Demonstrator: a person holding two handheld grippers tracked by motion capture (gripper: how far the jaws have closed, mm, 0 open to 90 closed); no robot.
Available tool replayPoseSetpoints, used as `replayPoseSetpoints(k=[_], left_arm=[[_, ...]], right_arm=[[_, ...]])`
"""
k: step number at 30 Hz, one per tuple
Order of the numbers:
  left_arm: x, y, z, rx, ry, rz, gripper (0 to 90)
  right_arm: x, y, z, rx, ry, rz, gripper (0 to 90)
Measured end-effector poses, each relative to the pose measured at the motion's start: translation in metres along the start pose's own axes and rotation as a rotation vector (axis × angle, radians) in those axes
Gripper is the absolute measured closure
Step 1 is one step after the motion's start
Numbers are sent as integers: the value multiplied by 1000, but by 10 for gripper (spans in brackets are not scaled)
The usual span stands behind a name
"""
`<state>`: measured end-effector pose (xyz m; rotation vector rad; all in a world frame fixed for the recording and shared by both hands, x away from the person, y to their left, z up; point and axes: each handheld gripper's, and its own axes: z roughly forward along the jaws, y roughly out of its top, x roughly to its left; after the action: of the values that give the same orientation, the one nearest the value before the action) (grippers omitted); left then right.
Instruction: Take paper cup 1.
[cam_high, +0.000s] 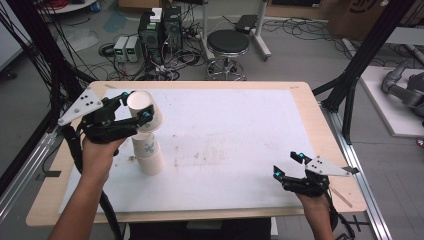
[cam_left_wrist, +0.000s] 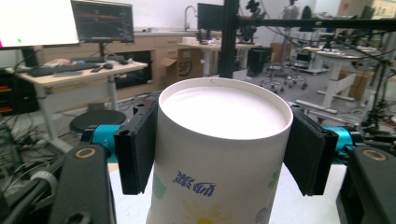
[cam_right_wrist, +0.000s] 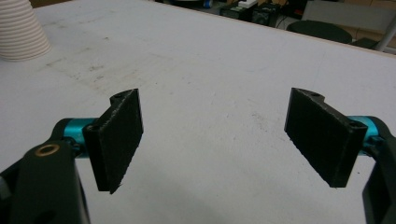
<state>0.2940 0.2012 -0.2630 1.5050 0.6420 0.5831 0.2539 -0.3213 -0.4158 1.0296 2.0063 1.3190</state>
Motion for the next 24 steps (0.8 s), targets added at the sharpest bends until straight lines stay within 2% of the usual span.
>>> replayPoseSetpoints(k=[4,12,15,18,24], left_arm=[[-11,0,11,-11,-53,-9,337],[-36,-13,42,-13,-144,-2,337],[-42,-17,51,-15,-165,-5,337],[-49,-26,64,6,-183,5,337],[-52,-41,76,25,-200,-4,337]], right_arm=[[0,0,0,-4,1,6,199],[1,1,2,-8,7,10,199],[2,1,1,-7,13,9,199],[2,4,2,-13,15,16,199],[4,6,8,-6,24,7,199]])
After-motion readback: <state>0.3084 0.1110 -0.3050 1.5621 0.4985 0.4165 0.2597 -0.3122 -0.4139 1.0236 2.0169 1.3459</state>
